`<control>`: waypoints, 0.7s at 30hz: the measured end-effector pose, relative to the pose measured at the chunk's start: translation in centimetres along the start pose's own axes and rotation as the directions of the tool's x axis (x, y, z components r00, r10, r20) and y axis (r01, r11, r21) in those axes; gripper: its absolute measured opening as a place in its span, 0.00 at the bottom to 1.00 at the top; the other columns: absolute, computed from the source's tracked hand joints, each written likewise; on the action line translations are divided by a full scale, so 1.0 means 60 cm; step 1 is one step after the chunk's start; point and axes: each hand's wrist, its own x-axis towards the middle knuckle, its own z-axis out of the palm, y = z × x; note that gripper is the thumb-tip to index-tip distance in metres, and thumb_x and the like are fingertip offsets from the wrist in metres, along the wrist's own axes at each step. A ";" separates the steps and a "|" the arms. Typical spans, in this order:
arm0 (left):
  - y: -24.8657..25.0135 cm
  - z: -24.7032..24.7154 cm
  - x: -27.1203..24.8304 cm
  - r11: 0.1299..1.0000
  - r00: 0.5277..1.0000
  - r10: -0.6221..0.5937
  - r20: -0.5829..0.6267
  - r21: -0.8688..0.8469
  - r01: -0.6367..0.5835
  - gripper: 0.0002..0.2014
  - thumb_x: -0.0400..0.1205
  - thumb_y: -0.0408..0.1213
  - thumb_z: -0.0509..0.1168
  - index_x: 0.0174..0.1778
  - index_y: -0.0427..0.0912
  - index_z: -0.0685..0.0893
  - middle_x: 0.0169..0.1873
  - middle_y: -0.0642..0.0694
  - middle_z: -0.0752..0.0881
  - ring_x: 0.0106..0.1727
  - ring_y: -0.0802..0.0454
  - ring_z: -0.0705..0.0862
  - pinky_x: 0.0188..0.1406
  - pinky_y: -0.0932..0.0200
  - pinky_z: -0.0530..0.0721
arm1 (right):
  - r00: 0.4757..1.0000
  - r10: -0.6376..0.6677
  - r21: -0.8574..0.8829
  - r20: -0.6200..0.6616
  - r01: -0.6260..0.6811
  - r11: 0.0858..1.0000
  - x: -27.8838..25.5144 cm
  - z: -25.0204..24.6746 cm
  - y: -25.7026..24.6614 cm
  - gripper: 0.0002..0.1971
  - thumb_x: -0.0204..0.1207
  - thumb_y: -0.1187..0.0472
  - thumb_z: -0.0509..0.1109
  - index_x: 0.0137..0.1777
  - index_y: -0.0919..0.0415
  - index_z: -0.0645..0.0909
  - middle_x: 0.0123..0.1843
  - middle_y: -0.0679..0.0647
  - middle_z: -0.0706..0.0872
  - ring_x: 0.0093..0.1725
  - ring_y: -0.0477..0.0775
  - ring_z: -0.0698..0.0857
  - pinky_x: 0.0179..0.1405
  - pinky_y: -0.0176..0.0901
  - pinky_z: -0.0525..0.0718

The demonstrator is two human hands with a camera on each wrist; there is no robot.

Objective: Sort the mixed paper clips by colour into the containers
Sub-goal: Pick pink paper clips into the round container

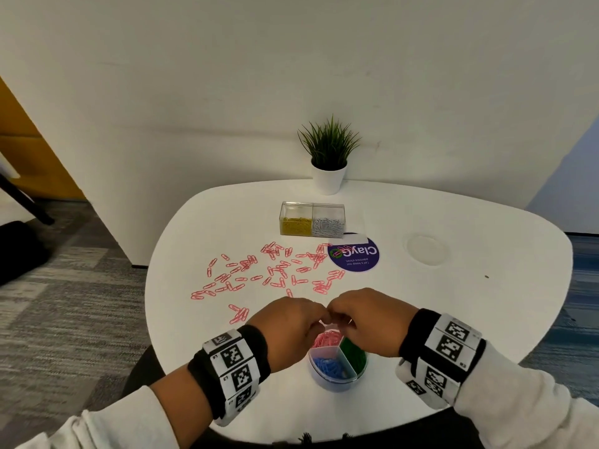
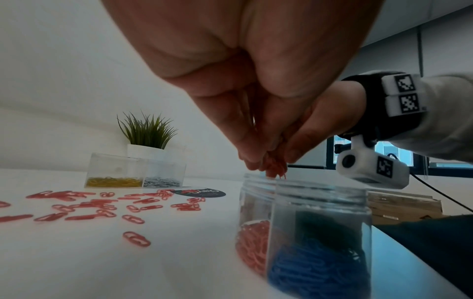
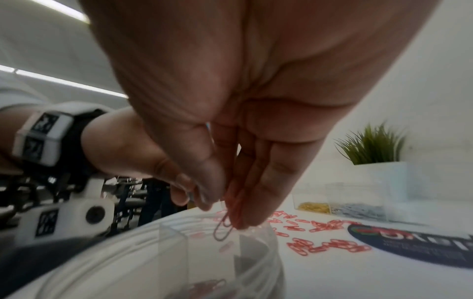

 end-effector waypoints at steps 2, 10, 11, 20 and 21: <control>0.000 0.001 0.001 1.000 1.000 -0.002 -0.014 0.008 0.002 0.15 0.89 0.42 0.58 0.71 0.52 0.81 0.63 0.53 0.87 0.60 0.53 0.84 0.58 0.64 0.78 | 0.999 0.027 0.127 -0.031 -0.023 0.992 -0.003 0.002 0.014 0.10 0.82 0.62 0.66 0.59 0.51 0.84 0.54 0.45 0.88 0.52 0.45 0.85 0.55 0.39 0.83; -0.001 0.022 0.008 0.994 0.996 0.054 0.069 0.091 -0.060 0.17 0.90 0.44 0.56 0.74 0.55 0.79 0.60 0.50 0.88 0.57 0.49 0.84 0.56 0.56 0.82 | 0.947 0.275 0.481 -0.168 -0.165 0.861 0.011 0.001 0.086 0.13 0.79 0.70 0.67 0.46 0.49 0.83 0.46 0.46 0.90 0.47 0.41 0.89 0.48 0.38 0.86; -0.002 0.025 0.008 0.995 0.995 0.057 0.079 0.081 -0.063 0.17 0.89 0.45 0.56 0.74 0.56 0.79 0.59 0.50 0.88 0.56 0.49 0.84 0.55 0.56 0.82 | 0.937 0.303 0.419 -0.173 -0.209 0.884 0.020 0.004 0.102 0.13 0.79 0.69 0.66 0.45 0.47 0.82 0.47 0.44 0.89 0.49 0.41 0.88 0.49 0.35 0.83; -0.106 -0.031 0.000 0.887 0.955 -0.290 -0.066 -0.394 0.242 0.12 0.81 0.36 0.71 0.52 0.61 0.87 0.45 0.63 0.90 0.47 0.69 0.86 0.52 0.63 0.86 | 0.945 0.324 0.049 -0.044 -0.322 0.945 0.138 0.023 0.142 0.29 0.83 0.67 0.60 0.83 0.47 0.66 0.84 0.47 0.66 0.81 0.53 0.67 0.80 0.41 0.61; -0.135 -0.039 -0.005 0.891 0.938 -0.342 -0.065 -0.339 0.301 0.12 0.80 0.36 0.71 0.51 0.62 0.85 0.45 0.63 0.90 0.47 0.68 0.86 0.54 0.61 0.86 | 0.956 0.293 -0.008 -0.033 -0.293 0.956 0.149 0.023 0.143 0.30 0.83 0.67 0.60 0.83 0.45 0.65 0.84 0.46 0.66 0.81 0.53 0.67 0.81 0.43 0.61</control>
